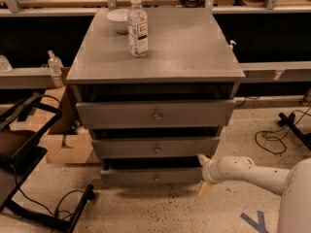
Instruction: Open bottom drawer
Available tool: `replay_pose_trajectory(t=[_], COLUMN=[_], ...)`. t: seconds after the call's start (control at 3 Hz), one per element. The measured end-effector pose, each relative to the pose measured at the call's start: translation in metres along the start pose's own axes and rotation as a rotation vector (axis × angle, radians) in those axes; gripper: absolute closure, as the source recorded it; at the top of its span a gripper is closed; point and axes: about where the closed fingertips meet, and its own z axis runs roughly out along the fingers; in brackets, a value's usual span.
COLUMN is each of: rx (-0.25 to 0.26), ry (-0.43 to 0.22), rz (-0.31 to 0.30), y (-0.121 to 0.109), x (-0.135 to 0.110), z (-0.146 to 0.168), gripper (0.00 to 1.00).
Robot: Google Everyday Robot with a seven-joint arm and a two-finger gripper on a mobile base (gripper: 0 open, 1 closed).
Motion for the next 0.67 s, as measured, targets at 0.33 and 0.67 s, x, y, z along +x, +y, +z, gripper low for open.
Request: replay_pose_trajectory(t=[0.33,0.67], rx=[-0.001,-0.035], ry=[0.0,0.003], rz=[0.0,0.003], y=[0.001,0.008], x=[0.0,0.0], z=[0.0,0.025], gripper=[0.0,0.0])
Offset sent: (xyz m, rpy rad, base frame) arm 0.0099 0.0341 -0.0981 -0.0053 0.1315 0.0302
